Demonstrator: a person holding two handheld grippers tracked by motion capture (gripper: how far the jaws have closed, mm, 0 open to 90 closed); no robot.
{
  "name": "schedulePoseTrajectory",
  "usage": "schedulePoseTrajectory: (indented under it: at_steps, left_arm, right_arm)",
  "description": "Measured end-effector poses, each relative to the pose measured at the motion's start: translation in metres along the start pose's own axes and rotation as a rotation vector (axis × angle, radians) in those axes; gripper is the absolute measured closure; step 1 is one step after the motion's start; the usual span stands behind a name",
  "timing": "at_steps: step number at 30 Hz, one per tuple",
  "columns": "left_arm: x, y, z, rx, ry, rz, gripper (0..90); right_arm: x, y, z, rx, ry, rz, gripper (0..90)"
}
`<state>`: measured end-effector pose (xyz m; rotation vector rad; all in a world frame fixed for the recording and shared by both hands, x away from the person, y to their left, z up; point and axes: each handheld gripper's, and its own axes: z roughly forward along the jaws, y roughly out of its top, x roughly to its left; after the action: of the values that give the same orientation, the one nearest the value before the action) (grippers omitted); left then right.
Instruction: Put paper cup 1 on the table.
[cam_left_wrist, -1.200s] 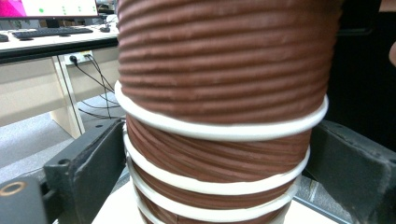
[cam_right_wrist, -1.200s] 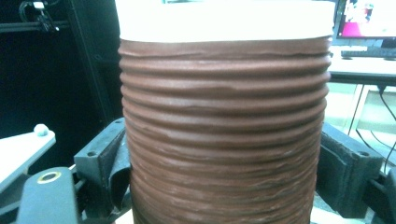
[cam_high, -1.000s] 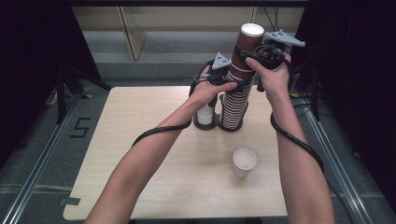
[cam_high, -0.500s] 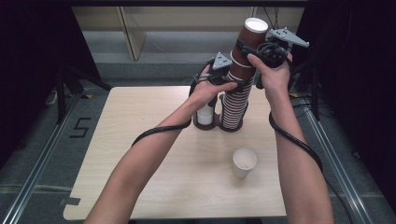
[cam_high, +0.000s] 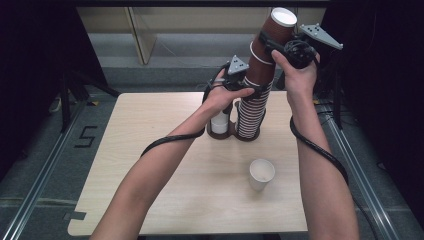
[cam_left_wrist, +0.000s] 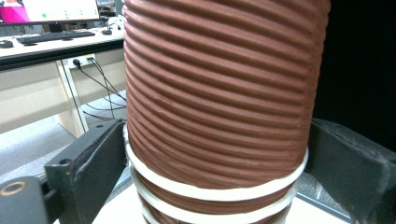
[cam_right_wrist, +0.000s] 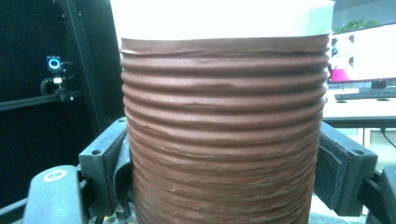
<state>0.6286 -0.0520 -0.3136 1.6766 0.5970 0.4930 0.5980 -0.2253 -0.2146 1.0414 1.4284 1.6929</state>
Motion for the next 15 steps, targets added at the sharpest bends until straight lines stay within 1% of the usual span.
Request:
schedulePoseTrajectory:
  at_steps: [2,3,4,5,6,7,8,9,10,11,12,15]
  left_arm:
    - [0.000,0.000,0.000,-0.001,0.000,-0.001,5.8]
    - [0.000,0.000,0.000,-0.002,0.001,-0.002,5.8]
    - [0.000,0.000,0.000,-0.003,0.001,-0.001,5.7]
    - [0.000,0.000,0.000,-0.003,0.001,-0.002,5.8]
    - [-0.001,0.000,0.000,-0.004,0.002,-0.002,5.8]
    - [-0.001,0.000,0.000,-0.003,0.003,-0.002,5.8]
    - [-0.001,0.000,0.000,-0.003,0.003,-0.002,5.8]
    - [-0.001,0.000,0.000,-0.003,0.004,-0.001,5.8]
    - [-0.001,0.000,0.000,-0.003,0.006,0.000,5.8]
    - [-0.001,0.000,0.000,-0.002,0.007,0.000,5.8]
    - [-0.001,0.000,0.000,-0.002,0.007,0.001,5.9]
    - [-0.002,0.000,0.000,-0.007,0.007,0.001,5.9]
  right_arm:
    - [0.000,0.001,-0.001,-0.007,0.002,0.007,19.7]
    - [0.000,0.002,-0.001,-0.021,0.005,0.006,19.7]
    - [0.000,0.003,-0.002,-0.021,0.001,0.006,19.7]
    - [0.001,0.003,-0.003,-0.027,0.003,0.016,19.7]
    - [0.000,0.004,-0.005,-0.027,0.001,0.020,19.7]
    - [0.000,0.004,-0.005,-0.041,0.004,0.025,19.7]
    - [0.000,0.005,-0.007,-0.037,0.000,0.027,19.7]
    - [0.000,0.005,-0.007,-0.051,0.001,0.028,19.7]
    - [0.001,0.006,-0.009,-0.048,-0.002,0.035,19.7]
    - [0.001,0.007,-0.010,-0.059,-0.003,0.041,19.7]
    - [0.001,0.008,-0.012,-0.055,-0.005,0.041,19.7]
    - [0.000,0.011,-0.016,-0.068,-0.005,0.044,19.7]
